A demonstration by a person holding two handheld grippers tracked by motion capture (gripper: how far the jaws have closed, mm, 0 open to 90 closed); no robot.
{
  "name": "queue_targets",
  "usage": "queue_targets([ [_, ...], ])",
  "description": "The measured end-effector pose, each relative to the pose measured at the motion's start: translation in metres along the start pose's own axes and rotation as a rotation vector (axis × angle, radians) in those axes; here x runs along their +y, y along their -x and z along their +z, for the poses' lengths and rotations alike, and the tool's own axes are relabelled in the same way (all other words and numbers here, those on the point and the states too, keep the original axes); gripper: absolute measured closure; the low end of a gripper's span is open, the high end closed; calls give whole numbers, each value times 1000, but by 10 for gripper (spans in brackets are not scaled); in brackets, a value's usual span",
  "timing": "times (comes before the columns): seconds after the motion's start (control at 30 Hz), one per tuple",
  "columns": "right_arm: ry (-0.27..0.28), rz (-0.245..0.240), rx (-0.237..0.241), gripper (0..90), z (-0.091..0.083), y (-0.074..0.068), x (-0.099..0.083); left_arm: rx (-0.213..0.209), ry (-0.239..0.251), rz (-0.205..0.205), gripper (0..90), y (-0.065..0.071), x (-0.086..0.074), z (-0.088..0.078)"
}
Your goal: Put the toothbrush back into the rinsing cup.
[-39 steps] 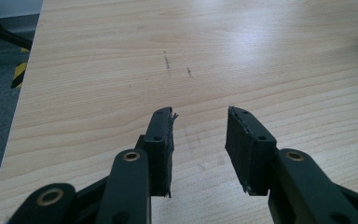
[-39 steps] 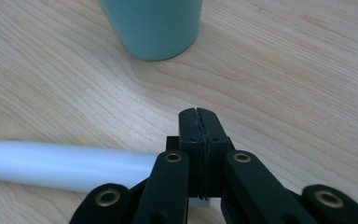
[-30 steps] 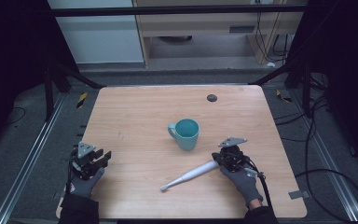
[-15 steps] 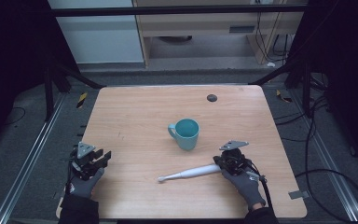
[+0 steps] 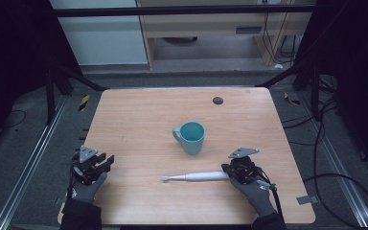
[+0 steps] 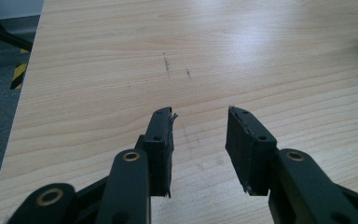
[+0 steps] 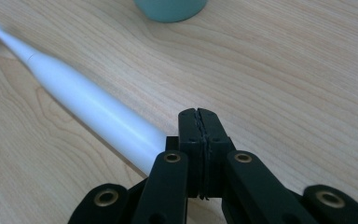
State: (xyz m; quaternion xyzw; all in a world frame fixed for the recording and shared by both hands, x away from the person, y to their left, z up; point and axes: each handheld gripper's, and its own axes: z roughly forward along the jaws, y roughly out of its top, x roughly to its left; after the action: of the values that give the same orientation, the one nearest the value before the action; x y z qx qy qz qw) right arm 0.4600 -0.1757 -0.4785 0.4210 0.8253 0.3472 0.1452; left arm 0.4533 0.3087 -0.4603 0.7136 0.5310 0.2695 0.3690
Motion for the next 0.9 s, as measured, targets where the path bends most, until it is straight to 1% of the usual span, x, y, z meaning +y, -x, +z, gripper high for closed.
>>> queue_targets([
  [0.23, -6, -3, 3, 891, -4, -2, -5, -1, 0, 1, 608, 0, 0, 0],
  [0.3, -9, 4, 9, 891, -5, -3, -5, 0, 0, 1, 608, 0, 0, 0],
  [0.4, -12, -10, 11, 887, -5, -6, -6, 0, -1, 0, 608, 0, 0, 0],
  [0.57, -16, -8, 22, 885, -6, -10, -8, 0, -1, 0, 608, 0, 0, 0],
  [0.6, -18, -17, 22, 885, -7, -11, -9, 0, -1, 0, 608, 0, 0, 0],
  [0.63, -17, -14, 28, 885, -7, -12, -9, 0, -1, 0, 608, 0, 0, 0],
  [0.9, -19, -18, 33, 883, -10, -17, -13, 0, -1, 2, 608, 0, 0, -1],
])
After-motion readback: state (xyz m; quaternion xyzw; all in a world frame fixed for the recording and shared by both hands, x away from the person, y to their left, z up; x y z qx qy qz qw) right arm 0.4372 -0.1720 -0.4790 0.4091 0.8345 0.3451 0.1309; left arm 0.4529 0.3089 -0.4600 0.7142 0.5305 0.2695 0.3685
